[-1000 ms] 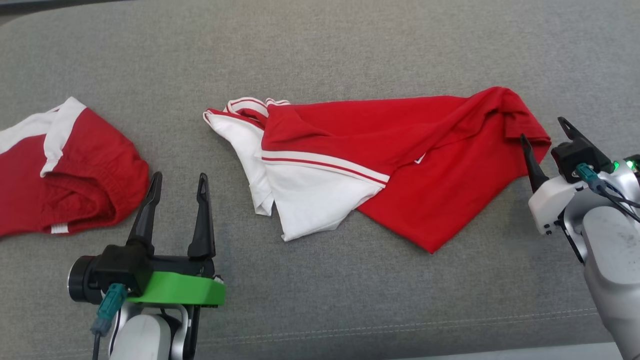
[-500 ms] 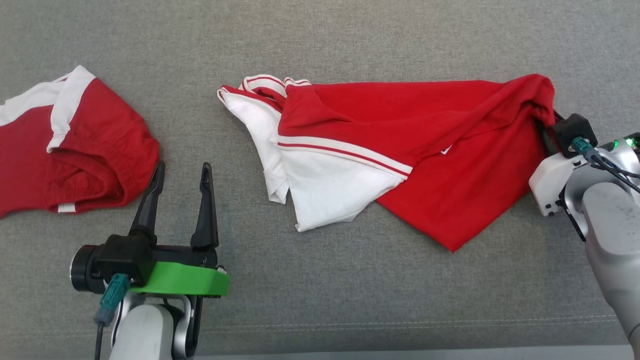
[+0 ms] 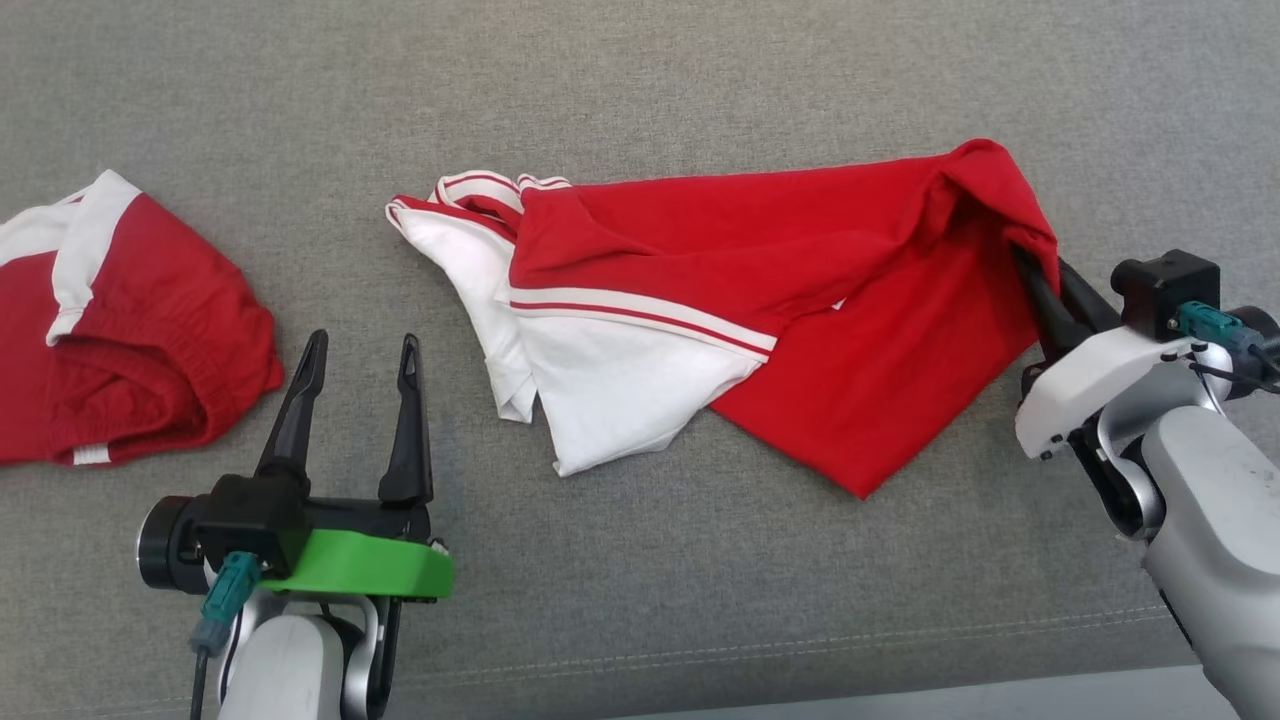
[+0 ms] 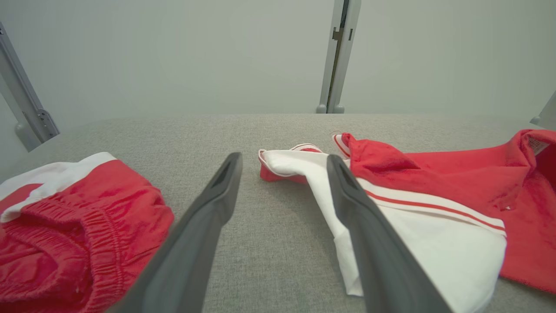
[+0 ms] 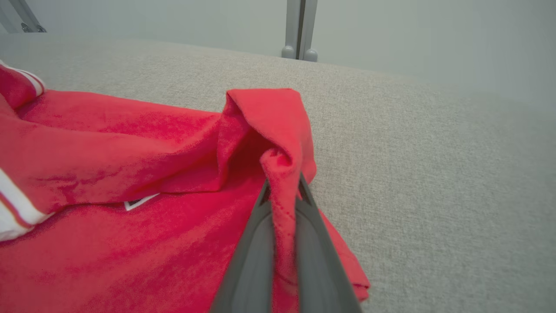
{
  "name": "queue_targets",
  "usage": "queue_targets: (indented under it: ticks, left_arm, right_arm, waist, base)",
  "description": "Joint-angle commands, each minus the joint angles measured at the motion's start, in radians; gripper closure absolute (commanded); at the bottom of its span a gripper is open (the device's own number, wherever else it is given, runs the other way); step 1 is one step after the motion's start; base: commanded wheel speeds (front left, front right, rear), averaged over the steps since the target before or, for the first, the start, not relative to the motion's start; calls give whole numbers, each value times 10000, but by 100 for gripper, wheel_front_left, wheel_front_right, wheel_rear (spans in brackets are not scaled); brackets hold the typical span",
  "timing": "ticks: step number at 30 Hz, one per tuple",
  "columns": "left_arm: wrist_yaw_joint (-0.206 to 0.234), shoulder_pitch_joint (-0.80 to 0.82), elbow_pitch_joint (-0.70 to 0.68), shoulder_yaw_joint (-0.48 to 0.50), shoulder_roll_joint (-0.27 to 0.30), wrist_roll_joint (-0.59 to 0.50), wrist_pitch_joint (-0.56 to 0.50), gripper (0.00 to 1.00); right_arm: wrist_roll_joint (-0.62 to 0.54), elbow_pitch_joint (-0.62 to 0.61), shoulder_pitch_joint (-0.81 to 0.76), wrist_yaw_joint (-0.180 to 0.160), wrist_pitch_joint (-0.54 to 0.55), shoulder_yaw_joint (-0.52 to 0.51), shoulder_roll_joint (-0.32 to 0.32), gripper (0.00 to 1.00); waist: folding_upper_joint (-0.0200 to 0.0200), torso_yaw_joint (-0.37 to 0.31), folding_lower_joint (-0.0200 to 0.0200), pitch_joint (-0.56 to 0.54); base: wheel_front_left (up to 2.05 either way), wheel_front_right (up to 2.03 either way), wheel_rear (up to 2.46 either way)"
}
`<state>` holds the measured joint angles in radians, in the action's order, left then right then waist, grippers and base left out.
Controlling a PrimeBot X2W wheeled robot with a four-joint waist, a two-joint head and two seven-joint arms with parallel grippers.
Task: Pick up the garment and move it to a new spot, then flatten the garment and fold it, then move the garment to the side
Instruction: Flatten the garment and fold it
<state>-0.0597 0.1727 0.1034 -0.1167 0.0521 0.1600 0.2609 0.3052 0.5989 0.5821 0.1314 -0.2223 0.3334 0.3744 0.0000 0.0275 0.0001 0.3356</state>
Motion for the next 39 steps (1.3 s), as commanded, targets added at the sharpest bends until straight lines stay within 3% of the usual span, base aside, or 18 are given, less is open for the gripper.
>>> queue_targets:
  ticks: [1, 9, 15, 18, 19, 22, 27, 29, 30, 39]
  left_arm:
    - [-44, -116, 41, 62, 11, -112, 30, 0]
    - [-119, -86, 120, 46, 2, -164, 31, 0]
    - [-155, 46, 113, 49, -2, -165, 31, 0]
    - [-156, 111, 103, 47, -5, -167, 31, 0]
    - [-156, 111, 103, 47, -5, -167, 31, 0]
    - [-165, 228, 100, -30, -8, -136, 30, 0]
    - [-89, 298, 63, -77, -7, -29, 32, 0]
    - [-65, 303, 61, -86, -8, -25, 32, 0]
    - [-62, 308, 66, -93, -8, -29, 32, 0]
    - [-27, 330, 66, -179, -10, -6, 32, 0]
  right_arm:
    - [1103, -720, -351, -13, 453, 320, 294, 100]
    - [6046, -4019, -1512, -9, 2771, 1370, 1911, 100]
    - [9582, -5147, -1827, -7, 3958, 1023, 2240, 100]
    - [11486, -4994, -1820, -7, 4218, 274, 2123, 100]
    - [11486, -4994, -1820, -7, 4218, 274, 2123, 100]
    - [12919, -4066, -1820, -4, 4378, -528, 1962, 100]
    - [13303, -3075, -1547, -6, 4166, -970, 1699, 100]
    - [13116, -2775, -1393, -4, 4002, -1010, 1611, 50]
    - [13018, -2618, -1347, -4, 3861, -1026, 1554, 0]
    - [11311, -1888, -1247, -4, 2481, -541, 1942, 0]
  waist:
    - [0, -116, -1, -75]
    - [0, -209, -1, -152]
    - [0, -168, -1, -49]
    - [0, -116, -1, 22]
    - [0, -116, -1, 22]
    - [0, 45, -1, 97]
    - [0, 156, -1, 196]
    - [0, 163, -1, 243]
    - [0, 166, -1, 257]
    - [0, 201, -1, 238]
  base:
    - [0, 0, 0]
    - [0, 0, 0]
    - [0, 0, 0]
    - [0, 0, 0]
    - [0, 0, 0]
    - [0, 0, 0]
    - [0, 0, 0]
    - [0, 0, 0]
    - [0, 0, 0]
    - [0, 0, 0]
